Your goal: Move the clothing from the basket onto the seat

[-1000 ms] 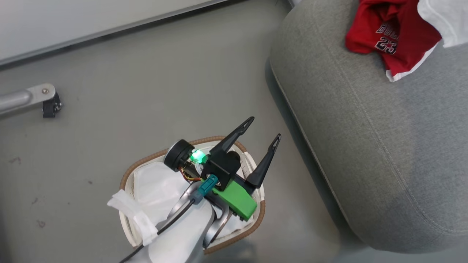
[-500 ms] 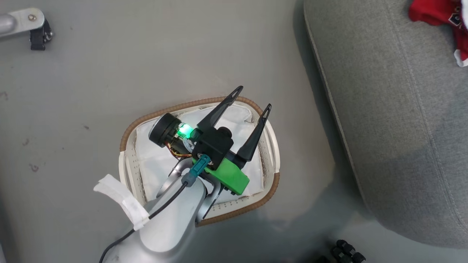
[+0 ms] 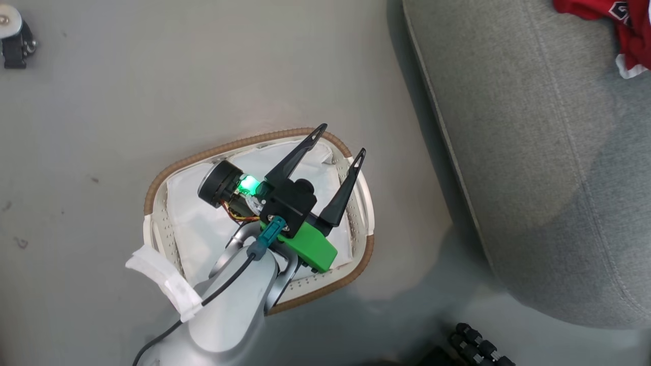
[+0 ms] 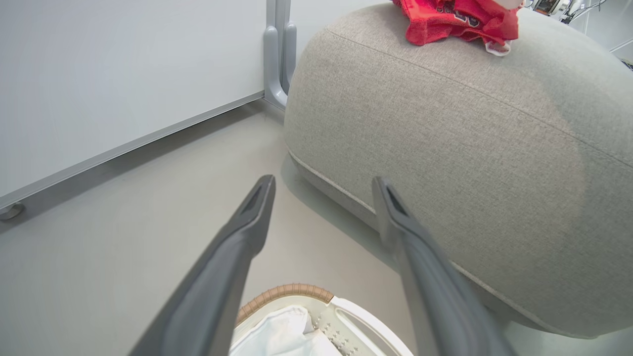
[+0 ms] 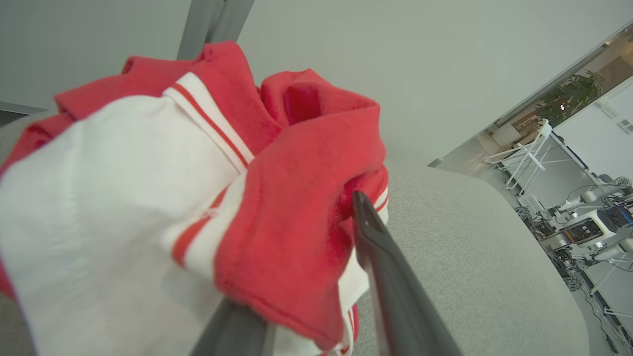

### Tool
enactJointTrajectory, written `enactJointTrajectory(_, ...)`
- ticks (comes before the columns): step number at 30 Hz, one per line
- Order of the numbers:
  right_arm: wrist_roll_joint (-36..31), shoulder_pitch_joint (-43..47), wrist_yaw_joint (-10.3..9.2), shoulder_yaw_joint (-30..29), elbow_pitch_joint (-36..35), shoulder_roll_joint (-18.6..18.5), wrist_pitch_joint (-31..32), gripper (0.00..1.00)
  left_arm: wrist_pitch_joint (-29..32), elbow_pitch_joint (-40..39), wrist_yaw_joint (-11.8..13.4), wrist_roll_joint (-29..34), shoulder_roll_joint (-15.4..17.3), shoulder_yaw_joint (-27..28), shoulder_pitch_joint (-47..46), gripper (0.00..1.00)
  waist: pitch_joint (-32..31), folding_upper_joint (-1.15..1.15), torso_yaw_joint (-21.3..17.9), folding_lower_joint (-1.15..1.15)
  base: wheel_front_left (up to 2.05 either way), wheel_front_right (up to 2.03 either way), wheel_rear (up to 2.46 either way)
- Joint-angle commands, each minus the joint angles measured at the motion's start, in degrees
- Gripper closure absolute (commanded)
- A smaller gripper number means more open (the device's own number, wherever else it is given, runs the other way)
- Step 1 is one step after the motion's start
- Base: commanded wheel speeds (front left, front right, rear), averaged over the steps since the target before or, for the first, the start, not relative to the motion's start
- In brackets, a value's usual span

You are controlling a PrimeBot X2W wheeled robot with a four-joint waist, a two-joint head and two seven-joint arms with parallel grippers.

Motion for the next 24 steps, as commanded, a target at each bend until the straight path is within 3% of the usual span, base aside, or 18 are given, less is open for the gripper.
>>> enactJointTrajectory(1,1.5,2.2,-0.08,0.6,-1.8,0.7,-0.2,0.00,0.0,-0.4,-0.1,-0.2,0.3,0.3,0.8,0.00,-1.5,0.00,-0.9,-0.01,0.00,0.00,0.00)
enactJointTrajectory(12,7.2,17.9,-0.08,5.4,-12.1,5.2,-0.3,0.00,0.0,-0.8,-0.7,-2.0,-0.2,2.2,4.0,0.00,-8.6,0.00,-1.2,-0.01,0.00,0.00,0.00)
enactJointTrajectory(24,9.8,24.0,-0.08,7.6,-16.0,4.6,-0.3,0.00,0.0,-2.9,0.9,-8.1,-0.6,6.3,9.9,0.00,-19.7,0.00,3.4,-0.01,0.00,0.00,0.00)
